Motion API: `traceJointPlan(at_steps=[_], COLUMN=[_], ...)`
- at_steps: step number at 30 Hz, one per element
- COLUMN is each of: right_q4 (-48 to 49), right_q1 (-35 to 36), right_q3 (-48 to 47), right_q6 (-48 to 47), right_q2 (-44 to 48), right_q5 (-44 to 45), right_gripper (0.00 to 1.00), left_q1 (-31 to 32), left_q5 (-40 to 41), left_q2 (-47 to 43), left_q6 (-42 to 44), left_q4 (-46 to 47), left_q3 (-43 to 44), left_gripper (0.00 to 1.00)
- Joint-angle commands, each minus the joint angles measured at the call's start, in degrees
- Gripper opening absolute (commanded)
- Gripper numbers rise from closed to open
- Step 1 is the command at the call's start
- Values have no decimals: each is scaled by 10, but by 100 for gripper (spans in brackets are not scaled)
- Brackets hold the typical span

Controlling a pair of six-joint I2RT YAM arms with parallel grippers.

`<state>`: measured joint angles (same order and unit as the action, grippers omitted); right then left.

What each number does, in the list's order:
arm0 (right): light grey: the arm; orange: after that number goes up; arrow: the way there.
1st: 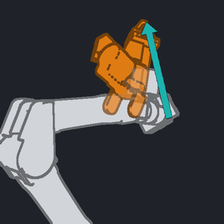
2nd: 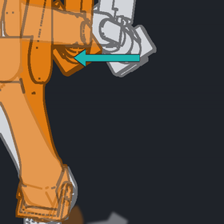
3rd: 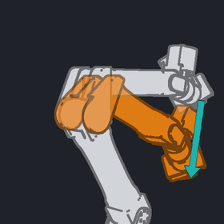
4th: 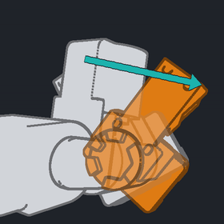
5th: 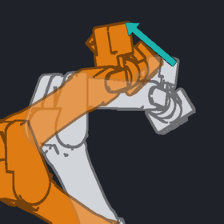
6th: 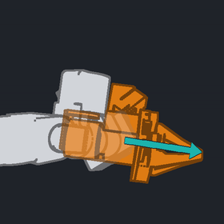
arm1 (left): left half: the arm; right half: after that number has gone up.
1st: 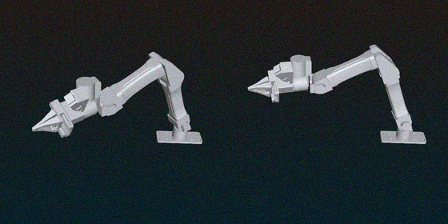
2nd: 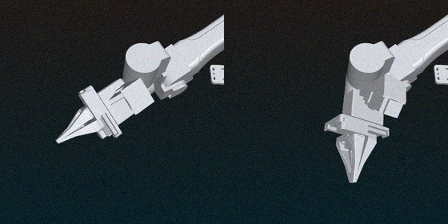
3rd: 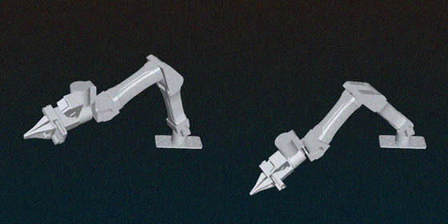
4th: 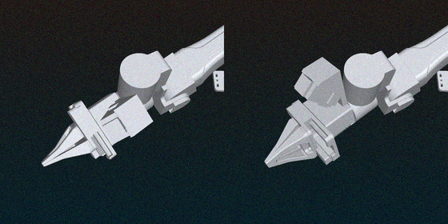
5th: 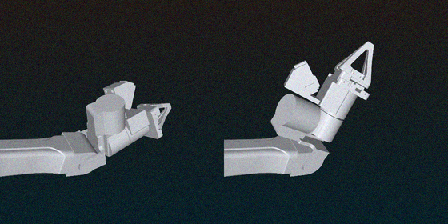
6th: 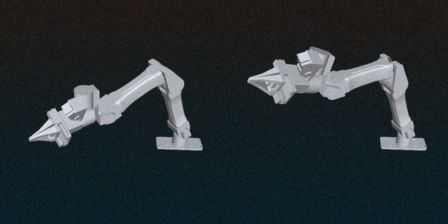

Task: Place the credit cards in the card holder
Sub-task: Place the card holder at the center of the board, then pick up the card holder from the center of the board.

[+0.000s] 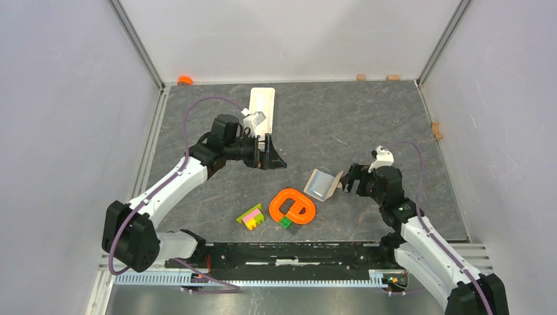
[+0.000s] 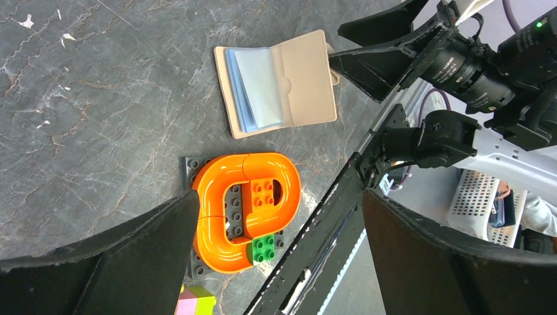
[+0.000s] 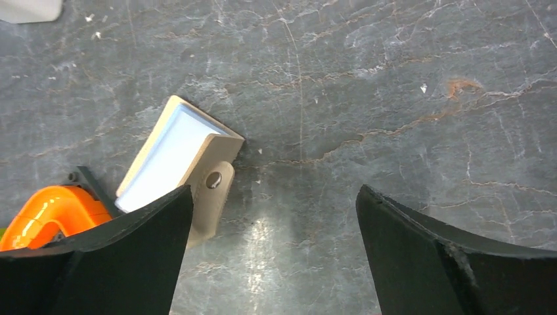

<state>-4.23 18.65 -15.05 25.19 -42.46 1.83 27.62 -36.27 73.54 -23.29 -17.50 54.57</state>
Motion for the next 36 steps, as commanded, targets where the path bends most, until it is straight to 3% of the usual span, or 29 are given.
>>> traceJointPlan(at_steps=[1, 6, 13, 17, 25, 29, 36], right_q4=[-19, -30, -34, -21, -116, -166, -168], right_q1=[15, 42, 109, 180, 371, 407, 410], right_q3=[-43, -74, -107, -120, -246, -310, -328], right_q6=[32, 50, 67, 78, 81, 89, 101], right_q2=[25, 34, -21, -75, -263, -356, -441], right_q5=[4, 9, 30, 86, 346, 411, 427], right_gripper=[98, 98, 98, 98, 98, 98, 98], left_q1=[2, 2, 2, 3, 3, 3, 3], left_q5=[0, 5, 5, 5, 7, 8, 12], left_q2=[2, -1, 0, 1, 3, 3, 0], left_q6=[0, 0, -1, -2, -1, 0, 2], left_q4=[5, 5, 4, 5, 2, 1, -3], left_q3=[6, 5, 5, 5, 5, 6, 7], left_gripper=[100, 100, 100, 100, 100, 100, 100])
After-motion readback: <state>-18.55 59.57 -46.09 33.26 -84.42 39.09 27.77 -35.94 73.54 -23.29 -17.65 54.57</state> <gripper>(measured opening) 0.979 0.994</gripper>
